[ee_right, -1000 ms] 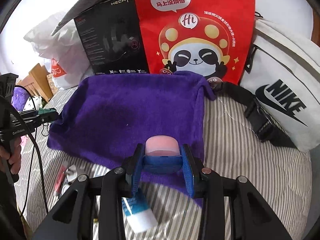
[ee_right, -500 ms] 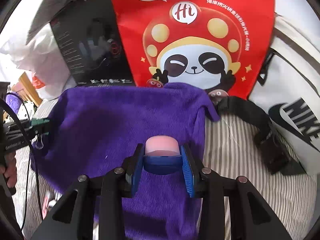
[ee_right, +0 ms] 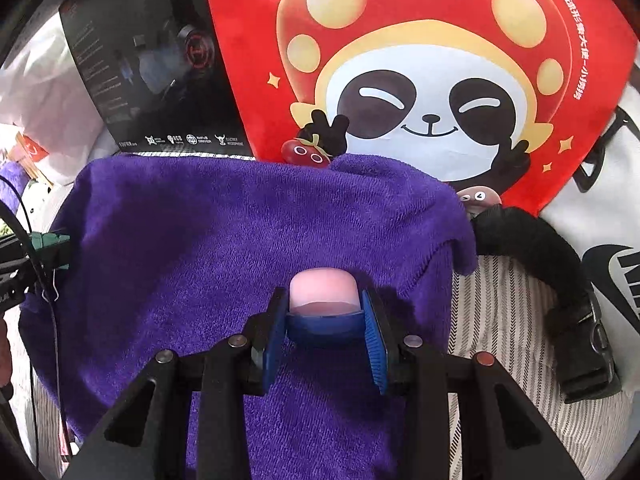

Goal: Organize rigid objects
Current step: 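Carry the sponge onto the purple towel and open the right tool, then lower the binder clip onto the purple towel and open the left tool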

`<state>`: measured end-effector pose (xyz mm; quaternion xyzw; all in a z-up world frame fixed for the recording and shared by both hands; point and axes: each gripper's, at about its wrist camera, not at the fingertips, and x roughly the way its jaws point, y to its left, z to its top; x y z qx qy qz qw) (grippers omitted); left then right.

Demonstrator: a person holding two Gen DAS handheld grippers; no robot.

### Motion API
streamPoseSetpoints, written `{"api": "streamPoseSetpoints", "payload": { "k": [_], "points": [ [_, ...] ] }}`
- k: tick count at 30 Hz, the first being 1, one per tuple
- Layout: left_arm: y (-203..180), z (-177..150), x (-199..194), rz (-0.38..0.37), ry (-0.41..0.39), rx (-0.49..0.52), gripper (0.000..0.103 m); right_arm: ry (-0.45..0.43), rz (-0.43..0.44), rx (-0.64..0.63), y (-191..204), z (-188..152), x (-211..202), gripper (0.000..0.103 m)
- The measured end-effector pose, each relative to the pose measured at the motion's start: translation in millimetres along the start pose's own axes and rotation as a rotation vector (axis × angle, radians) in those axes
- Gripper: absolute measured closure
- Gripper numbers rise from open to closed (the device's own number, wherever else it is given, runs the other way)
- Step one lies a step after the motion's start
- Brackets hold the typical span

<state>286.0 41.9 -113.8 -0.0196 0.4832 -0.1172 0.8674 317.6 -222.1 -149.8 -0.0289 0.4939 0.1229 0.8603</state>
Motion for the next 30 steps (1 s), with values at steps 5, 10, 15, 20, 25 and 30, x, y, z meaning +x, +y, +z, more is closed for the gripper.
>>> {"api": "streamPoseSetpoints", "payload": {
  "k": [5,10,15,20,25,30],
  "points": [
    [3.5,0.1,7.2,0.008,0.016,-0.014,0.078,0.007,-0.018,-0.033,3.3,-2.8,-0.8,0.065],
    [3.9,-1.1,13.6,0.029,0.031,-0.011,0.078,0.025,0.010,-0.043,4.2,-7.9,-3.8,0.051],
    [-1.5,-2.0,16.4,0.060,0.034,0.009,0.078,0.025,-0.004,-0.059,14.3,-21.3,-16.3,0.047],
    [-10.8,-1.8,18.6,0.092,0.034,0.022,0.077,-0.008,0.005,-0.039,16.9,-40.4,-45.9,0.046],
    [-21.9,-7.2,19.6,0.125,0.012,0.029,0.075,-0.056,0.025,-0.022,15.5,-55.7,-75.8,0.043],
    [-28.4,-13.9,18.9,0.102,0.007,0.034,0.055,-0.077,0.005,-0.029,25.6,-62.4,-95.2,0.043]
  ]
}}
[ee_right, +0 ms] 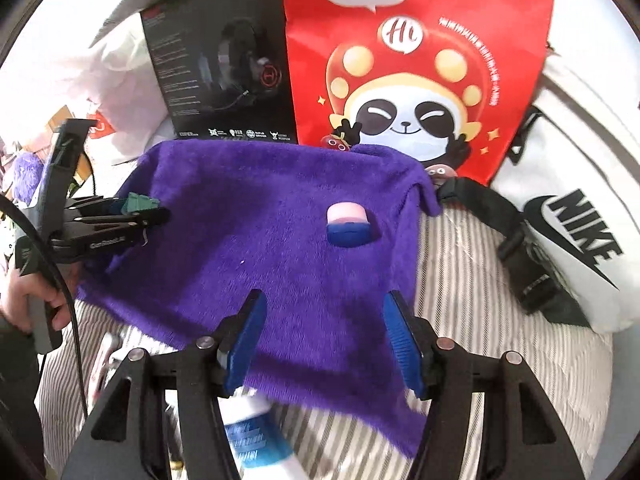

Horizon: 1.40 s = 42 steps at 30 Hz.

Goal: Organize rigid objects
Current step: 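Lower the binder clip onto the purple towel and open the left tool, then move the left tool down to the pink highlighter and grasp it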

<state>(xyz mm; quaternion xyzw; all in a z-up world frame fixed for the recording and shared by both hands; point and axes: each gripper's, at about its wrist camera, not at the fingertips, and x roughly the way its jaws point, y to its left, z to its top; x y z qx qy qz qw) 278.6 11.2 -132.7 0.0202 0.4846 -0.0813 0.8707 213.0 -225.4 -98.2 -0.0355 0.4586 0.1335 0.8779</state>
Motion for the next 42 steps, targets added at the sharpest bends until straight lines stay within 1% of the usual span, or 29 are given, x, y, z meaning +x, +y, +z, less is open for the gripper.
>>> {"api": "streamPoseSetpoints", "payload": {
  "k": [1,5,6,8,9,12,14,18,22,26,30,34,39,41,42],
  "points": [
    [-3.2,-1.7,-0.5,0.003,-0.002,0.004,0.052,-0.005,-0.002,-0.001,-0.8,-1.8,-4.2,0.043],
    [-13.0,-10.2,-2.8,0.033,-0.007,0.027,0.049,-0.020,-0.007,0.008,0.3,-14.1,-27.2,0.042],
    [-13.8,-12.8,-5.1,0.027,-0.003,0.020,0.049,-0.024,-0.005,0.012,2.2,-16.3,-30.8,0.042],
    [-12.0,-17.5,-10.6,-0.008,0.003,-0.007,0.049,-0.029,-0.004,0.015,7.3,-22.2,-39.3,0.042],
    [-11.2,-20.1,-14.7,-0.022,0.004,-0.016,0.049,-0.031,-0.002,0.017,9.0,-24.5,-42.2,0.042],
    [-8.4,-27.4,-30.8,-0.011,-0.003,-0.017,0.049,-0.041,0.003,0.024,16.1,-31.5,-50.4,0.042],
    [-6.3,-31.3,-43.8,-0.017,-0.014,-0.006,0.047,-0.048,0.013,0.021,22.4,-37.8,-57.1,0.042],
    [-4.1,-43.3,-70.5,-0.003,-0.037,0.005,0.046,-0.053,0.006,0.014,33.2,-49.8,-66.9,0.042],
    [-6.8,-62.6,-97.0,0.000,-0.045,0.002,0.045,-0.057,0.022,0.030,39.2,-61.2,-74.5,0.042],
    [-2.8,-84.0,-108.2,-0.025,-0.029,-0.034,0.045,-0.062,0.029,0.047,41.7,-73.1,-81.7,0.042],
    [0.7,-106.4,-110.6,-0.067,-0.012,-0.078,0.045,-0.072,0.023,0.065,41.0,-84.8,-91.7,0.042],
    [-3.8,-124.3,-108.4,-0.098,0.001,-0.093,0.045,-0.082,-0.002,0.067,39.2,-96.6,-100.2,0.042],
    [-11.2,-139.3,-98.0,-0.085,0.023,-0.085,0.045,-0.082,0.006,0.089,33.3,-110.3,-103.4,0.042],
    [-16.2,-141.5,-91.9,-0.065,0.033,-0.070,0.045,-0.077,0.005,0.098,31.6,-115.9,-102.0,0.042],
    [-17.9,-141.7,-90.3,-0.057,0.031,-0.063,0.043,-0.075,0.005,0.099,31.9,-117.9,-101.5,0.042]
  ]
}}
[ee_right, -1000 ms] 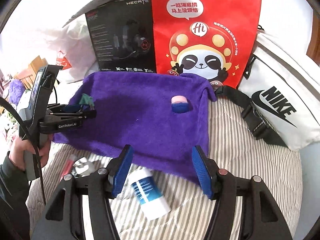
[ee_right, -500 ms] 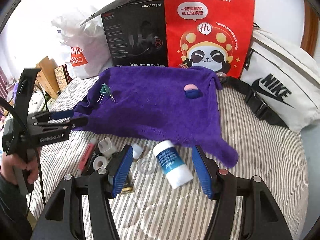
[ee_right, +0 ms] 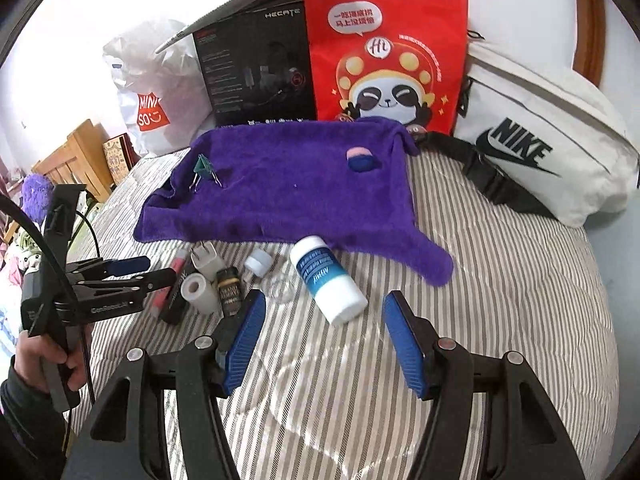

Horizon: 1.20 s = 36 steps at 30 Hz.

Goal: Organize rigid objects
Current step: 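Move the left tool down to the pink highlighter and grasp it, then grasp the white-and-blue bottle with the right tool while the left tool holds the highlighter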

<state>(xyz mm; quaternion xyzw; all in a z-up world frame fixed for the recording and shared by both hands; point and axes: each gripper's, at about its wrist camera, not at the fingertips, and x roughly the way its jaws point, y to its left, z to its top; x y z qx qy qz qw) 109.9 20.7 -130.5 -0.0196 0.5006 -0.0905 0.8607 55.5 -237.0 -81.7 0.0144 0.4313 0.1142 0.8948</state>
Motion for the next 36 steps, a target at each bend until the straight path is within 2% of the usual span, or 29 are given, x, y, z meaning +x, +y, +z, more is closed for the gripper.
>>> {"api": "streamPoseSetpoints", "payload": {
  "k": [3,6,10,14,15,17,19,21,29,34,36],
  "points": [
    [-0.9,1.4,0.4,0.011,-0.009,0.008,0.043,0.009,0.007,0.004,-0.8,-6.7,3.2,0.041],
    [1.4,-1.2,-0.5,0.058,-0.008,0.031,0.043,0.016,0.008,0.006,-1.9,-11.8,6.9,0.041],
    [5.5,-10.0,-1.0,0.063,0.007,0.046,0.044,0.026,0.013,0.009,-5.4,-16.6,10.7,0.041],
    [-5.6,-14.3,1.0,0.099,-0.024,0.101,0.044,0.037,0.010,0.020,-10.7,-18.0,16.0,0.041],
    [-7.2,-15.4,0.8,0.094,-0.031,0.100,0.047,0.039,0.011,0.023,-11.7,-18.2,17.2,0.042],
    [-9.1,-18.6,-1.7,0.084,-0.042,0.109,0.059,0.042,0.008,0.028,-13.6,-18.6,19.7,0.042],
    [-11.1,-21.4,-4.5,0.066,-0.047,0.130,0.079,0.043,0.008,0.030,-15.5,-19.8,21.9,0.042],
    [-12.8,-20.6,-4.5,0.051,-0.040,0.142,0.086,0.046,0.008,0.031,-17.7,-20.0,25.4,0.042],
    [-4.0,-24.0,-6.5,0.024,-0.051,0.113,0.087,0.052,0.046,-0.003,-18.6,-7.0,55.5,0.042],
    [-9.2,-25.6,-6.3,0.050,-0.056,0.134,0.086,0.075,0.046,-0.070,-7.6,3.0,82.2,0.042],
    [-8.5,-26.1,-6.5,0.046,-0.059,0.130,0.086,0.078,0.025,-0.097,-4.1,5.2,91.6,0.048]
  ]
}}
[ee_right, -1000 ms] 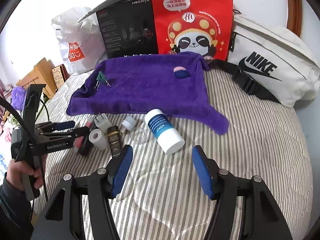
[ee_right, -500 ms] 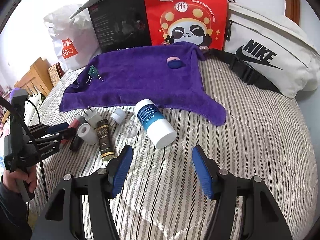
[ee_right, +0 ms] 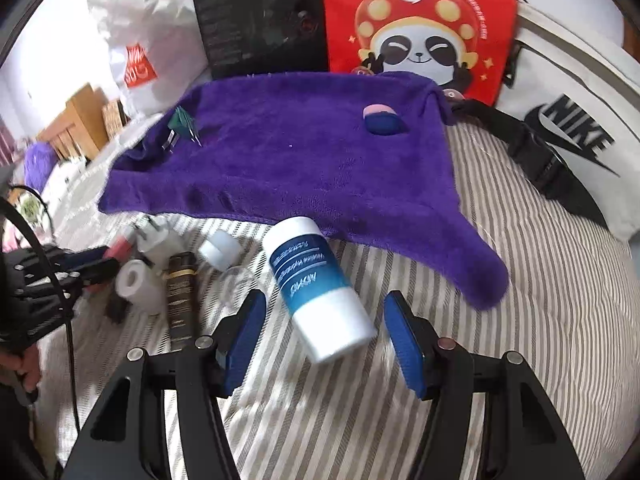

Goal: Organize rigid objects
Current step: 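Grasp the white-and-blue bottle with the right tool while the left tool holds the highlighter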

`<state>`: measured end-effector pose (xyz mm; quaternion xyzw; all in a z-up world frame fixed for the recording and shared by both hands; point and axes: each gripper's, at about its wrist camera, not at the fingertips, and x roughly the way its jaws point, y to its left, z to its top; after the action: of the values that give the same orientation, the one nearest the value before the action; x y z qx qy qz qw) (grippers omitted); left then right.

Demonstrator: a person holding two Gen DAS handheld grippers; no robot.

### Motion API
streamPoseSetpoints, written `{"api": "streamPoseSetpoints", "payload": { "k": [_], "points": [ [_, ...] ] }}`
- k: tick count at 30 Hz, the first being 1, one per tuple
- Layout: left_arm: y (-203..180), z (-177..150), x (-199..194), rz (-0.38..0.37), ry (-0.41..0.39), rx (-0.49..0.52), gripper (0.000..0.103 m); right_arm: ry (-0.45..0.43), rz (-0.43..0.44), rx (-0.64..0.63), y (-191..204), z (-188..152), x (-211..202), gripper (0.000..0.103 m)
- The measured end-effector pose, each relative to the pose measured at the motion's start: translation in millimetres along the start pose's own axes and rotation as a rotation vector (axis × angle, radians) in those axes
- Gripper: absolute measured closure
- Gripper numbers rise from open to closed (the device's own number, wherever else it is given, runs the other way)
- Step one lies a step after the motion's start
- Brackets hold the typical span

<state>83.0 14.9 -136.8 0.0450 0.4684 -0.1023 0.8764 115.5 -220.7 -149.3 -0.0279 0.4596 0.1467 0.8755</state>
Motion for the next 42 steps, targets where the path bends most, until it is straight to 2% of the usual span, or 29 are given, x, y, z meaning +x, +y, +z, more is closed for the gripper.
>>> {"api": "streamPoseSetpoints", "payload": {
  "k": [6,11,22,26,30,33,36,42],
  "points": [
    [0.5,-0.4,-0.3,0.001,0.002,-0.005,0.086,0.009,-0.002,-0.056,8.1,2.6,11.5,0.061],
    [0.5,-0.1,-0.5,0.001,0.002,-0.011,0.086,0.039,0.039,0.006,4.0,-10.5,0.7,0.066],
    [-1.1,2.8,2.5,0.005,0.000,-0.009,0.086,0.017,-0.008,-0.017,12.4,-12.2,5.6,0.066],
    [4.6,3.4,2.0,-0.027,0.004,-0.034,0.087,0.034,0.047,0.025,6.1,-13.4,0.6,0.067],
    [13.2,0.7,0.5,-0.080,-0.004,-0.092,0.087,0.039,0.037,0.013,5.7,-15.5,-8.6,0.067],
    [14.1,-0.6,-4.9,-0.107,-0.014,-0.103,0.087,0.032,0.065,0.024,3.4,-16.7,-19.4,0.067],
    [13.8,-0.1,-9.7,-0.104,-0.017,-0.106,0.087,0.022,0.043,0.008,3.4,-15.2,-26.4,0.067],
    [14.8,4.5,-18.0,-0.105,-0.021,-0.109,0.087,0.005,0.055,0.011,0.4,-8.8,-36.2,0.067]
  ]
}}
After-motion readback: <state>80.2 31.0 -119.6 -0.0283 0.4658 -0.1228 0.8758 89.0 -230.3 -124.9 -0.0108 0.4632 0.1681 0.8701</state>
